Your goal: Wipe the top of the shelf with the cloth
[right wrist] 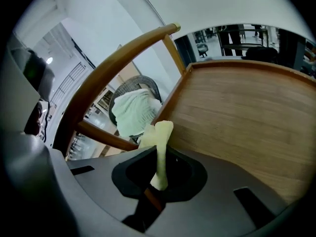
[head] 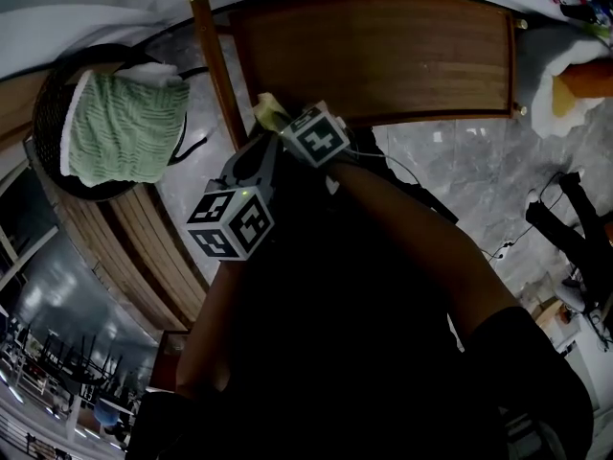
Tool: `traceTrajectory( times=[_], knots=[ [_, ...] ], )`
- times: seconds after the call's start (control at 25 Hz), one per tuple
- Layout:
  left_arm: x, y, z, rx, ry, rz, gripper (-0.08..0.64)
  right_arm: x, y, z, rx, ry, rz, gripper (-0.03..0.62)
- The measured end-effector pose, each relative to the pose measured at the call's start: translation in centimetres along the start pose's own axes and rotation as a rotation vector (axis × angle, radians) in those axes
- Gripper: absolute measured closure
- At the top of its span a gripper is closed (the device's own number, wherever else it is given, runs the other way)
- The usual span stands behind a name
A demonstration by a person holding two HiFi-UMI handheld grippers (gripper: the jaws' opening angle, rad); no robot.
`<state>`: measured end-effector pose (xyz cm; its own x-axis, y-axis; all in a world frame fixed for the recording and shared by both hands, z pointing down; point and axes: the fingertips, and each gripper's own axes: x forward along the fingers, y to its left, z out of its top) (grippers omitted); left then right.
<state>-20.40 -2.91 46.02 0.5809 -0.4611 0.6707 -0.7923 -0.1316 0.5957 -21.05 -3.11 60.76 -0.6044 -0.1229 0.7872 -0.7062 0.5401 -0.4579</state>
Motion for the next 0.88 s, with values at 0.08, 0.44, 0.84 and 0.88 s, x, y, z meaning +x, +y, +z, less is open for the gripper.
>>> traceTrajectory(
  times=[0.08,0.44,0.84,0.88],
  knots=[
    [0.1,-0.3,0.1,-0.008,-0.003,-0.014,0.549,-0.2,-0.5,-0.4,-0.005,0.015,-0.012,0.548],
    [2.2,-2.2,-0.1,-0.025,0.008,-0.033,0.549,-2.5,-3.4,-1.4,0.009,0.036,-0.015,0.548],
    [6.1,-5.5,-2.2,-0.003,0.073,-0.059,0.549,-6.2,-7.5,-3.4,0.014,0.041,-0.043,0.548],
    [6.6,-5.9,-2.3,0.003,0.078,-0.063,0.549,-6.6,-7.9,-3.6,0.012,0.043,-0.048,0.548]
  ],
)
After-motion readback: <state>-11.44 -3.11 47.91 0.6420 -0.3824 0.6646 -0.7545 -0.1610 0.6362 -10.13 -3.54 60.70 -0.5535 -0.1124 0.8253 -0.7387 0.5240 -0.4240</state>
